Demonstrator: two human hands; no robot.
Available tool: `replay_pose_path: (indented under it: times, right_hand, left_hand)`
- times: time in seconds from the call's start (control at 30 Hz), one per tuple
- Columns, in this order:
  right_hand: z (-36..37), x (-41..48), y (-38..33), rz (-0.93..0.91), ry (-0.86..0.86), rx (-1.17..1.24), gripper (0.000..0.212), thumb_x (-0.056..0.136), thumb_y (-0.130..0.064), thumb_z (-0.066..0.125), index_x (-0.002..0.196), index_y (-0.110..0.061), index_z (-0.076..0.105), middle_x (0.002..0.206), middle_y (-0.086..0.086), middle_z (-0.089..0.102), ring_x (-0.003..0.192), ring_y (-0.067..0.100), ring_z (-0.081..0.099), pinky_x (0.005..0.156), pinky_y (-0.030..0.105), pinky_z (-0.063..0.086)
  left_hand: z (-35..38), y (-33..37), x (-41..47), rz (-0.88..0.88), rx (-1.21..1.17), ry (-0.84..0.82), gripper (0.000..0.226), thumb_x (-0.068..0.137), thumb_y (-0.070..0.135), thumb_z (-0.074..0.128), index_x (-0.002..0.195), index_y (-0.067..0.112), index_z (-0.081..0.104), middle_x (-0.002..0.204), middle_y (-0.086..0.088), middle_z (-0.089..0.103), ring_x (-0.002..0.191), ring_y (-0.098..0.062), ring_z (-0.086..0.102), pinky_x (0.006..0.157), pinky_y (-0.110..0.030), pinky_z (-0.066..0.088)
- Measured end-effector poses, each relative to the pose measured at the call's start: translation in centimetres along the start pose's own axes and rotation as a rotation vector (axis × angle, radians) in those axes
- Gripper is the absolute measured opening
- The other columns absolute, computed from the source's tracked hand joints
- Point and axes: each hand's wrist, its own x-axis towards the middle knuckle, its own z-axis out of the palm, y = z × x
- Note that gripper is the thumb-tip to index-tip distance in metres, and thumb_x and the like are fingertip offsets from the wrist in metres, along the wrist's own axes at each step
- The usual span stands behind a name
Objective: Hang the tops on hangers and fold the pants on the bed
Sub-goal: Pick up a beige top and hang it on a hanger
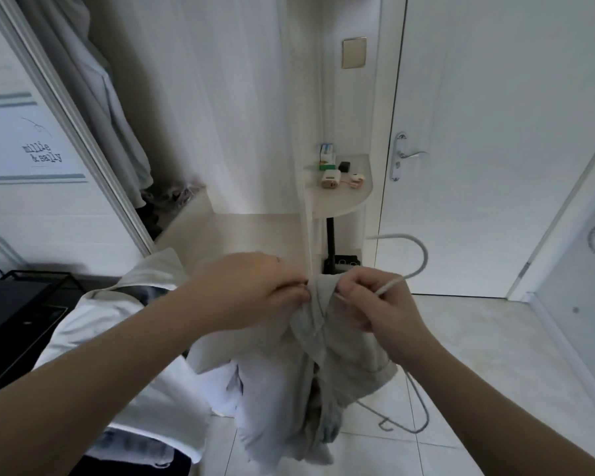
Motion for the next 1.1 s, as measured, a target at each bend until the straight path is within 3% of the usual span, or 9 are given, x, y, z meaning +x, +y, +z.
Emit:
replay_pose_path:
  times: [0.27, 0.33, 0.43, 0.63, 0.73, 0.83, 0.9, 1.0, 1.1]
  right_hand:
    - [1.3, 0.5, -0.1, -0.079, 0.097, -0.148, 0.054, 0.094, -0.047, 0.038, 0.069, -0.001, 0.051, 0.054, 0.004, 0.049, 0.049, 0.014, 0.047, 0.048, 0.024, 0.038]
    - [0.3, 0.4, 0.0, -0.162, 0.182, -0.259, 0.045, 0.096, -0.041, 0.039, 0.081, -0.004, 0.06, 0.071, 0.01, 0.061, 0.064, 0.023, 0.057, 0.057, 0.033, 0.045]
    - [-1.6, -1.4, 1.2, -0.224, 0.302, -0.411, 0.019, 0.095, -0.026, 0.049, 0.097, -0.017, 0.064, 0.09, -0.007, 0.068, 0.084, 0.012, 0.064, 0.071, 0.021, 0.051]
    - [0.2, -4.7, 6.2, 0.079, -0.217, -0.506, 0.042, 0.096, -0.028, 0.062, 0.136, -0.031, 0.053, 0.122, -0.017, 0.063, 0.114, 0.002, 0.058, 0.093, 0.021, 0.049]
    - [1.4, -4.8, 7.4, 0.156, -0.37, -0.503, 0.031, 0.094, -0.02, 0.065, 0.117, -0.04, 0.061, 0.108, -0.017, 0.066, 0.105, 0.002, 0.061, 0.094, 0.026, 0.049]
    - [1.7, -5.1, 8.4, 0.165, -0.375, -0.479, 0.01, 0.084, -0.011, 0.065, 0.095, -0.013, 0.064, 0.093, 0.005, 0.063, 0.092, 0.021, 0.06, 0.088, 0.044, 0.05]
    - [1.7, -5.5, 8.5, 0.182, -0.407, -0.399, 0.022, 0.078, -0.015, 0.064, 0.095, 0.0, 0.061, 0.09, 0.018, 0.059, 0.084, 0.025, 0.058, 0.078, 0.04, 0.048]
    - [1.4, -5.5, 8.8, 0.234, -0.44, -0.36, 0.025, 0.078, -0.011, 0.064, 0.095, 0.007, 0.059, 0.084, 0.028, 0.056, 0.071, 0.019, 0.052, 0.065, 0.036, 0.042]
    - [0.6, -5.2, 9.6, 0.342, -0.494, -0.371, 0.03, 0.084, -0.007, 0.068, 0.107, 0.007, 0.056, 0.098, 0.028, 0.062, 0.085, 0.034, 0.065, 0.077, 0.05, 0.052]
  left_hand:
    - [5.6, 3.1, 0.8, -0.035, -0.14, 0.211, 0.035, 0.102, 0.047, 0.032, 0.1, 0.027, 0.06, 0.095, 0.003, 0.07, 0.088, -0.024, 0.064, 0.073, -0.037, 0.045]
    - [6.3, 2.2, 0.6, -0.097, -0.271, 0.291, 0.025, 0.104, 0.038, 0.043, 0.09, 0.026, 0.06, 0.087, 0.003, 0.068, 0.085, -0.028, 0.063, 0.071, -0.035, 0.04]
    - [7.9, 1.1, -0.4, -0.248, -0.42, 0.464, 0.02, 0.104, 0.025, 0.053, 0.084, 0.025, 0.058, 0.074, 0.011, 0.062, 0.073, -0.02, 0.061, 0.069, -0.032, 0.04]
    - [10.0, 2.4, -2.0, -0.419, -0.64, 0.684, 0.03, 0.103, 0.019, 0.053, 0.073, 0.018, 0.054, 0.061, 0.011, 0.053, 0.065, -0.007, 0.053, 0.06, -0.015, 0.037]
    - [10.8, 2.9, -2.6, -0.475, -0.736, 0.698, 0.035, 0.104, 0.019, 0.052, 0.069, 0.023, 0.05, 0.06, 0.013, 0.053, 0.059, -0.008, 0.047, 0.057, -0.018, 0.034]
    - [11.8, 2.8, -3.3, -0.498, -0.799, 0.684, 0.03, 0.104, 0.021, 0.053, 0.076, 0.011, 0.059, 0.061, 0.005, 0.054, 0.057, -0.006, 0.045, 0.055, -0.018, 0.034]
    - [12.5, 2.7, -3.7, -0.501, -0.814, 0.682, 0.029, 0.103, 0.021, 0.054, 0.076, 0.011, 0.06, 0.064, 0.003, 0.055, 0.057, -0.007, 0.046, 0.055, -0.019, 0.036]
    - [13.1, 2.5, -4.2, -0.514, -0.829, 0.678, 0.029, 0.103, 0.021, 0.055, 0.076, 0.015, 0.062, 0.067, 0.002, 0.059, 0.06, -0.009, 0.051, 0.057, -0.019, 0.038]
    - [13.3, 2.3, -4.5, -0.508, -0.842, 0.682, 0.028, 0.102, 0.02, 0.056, 0.079, 0.009, 0.065, 0.068, -0.003, 0.059, 0.066, -0.017, 0.055, 0.06, -0.022, 0.041]
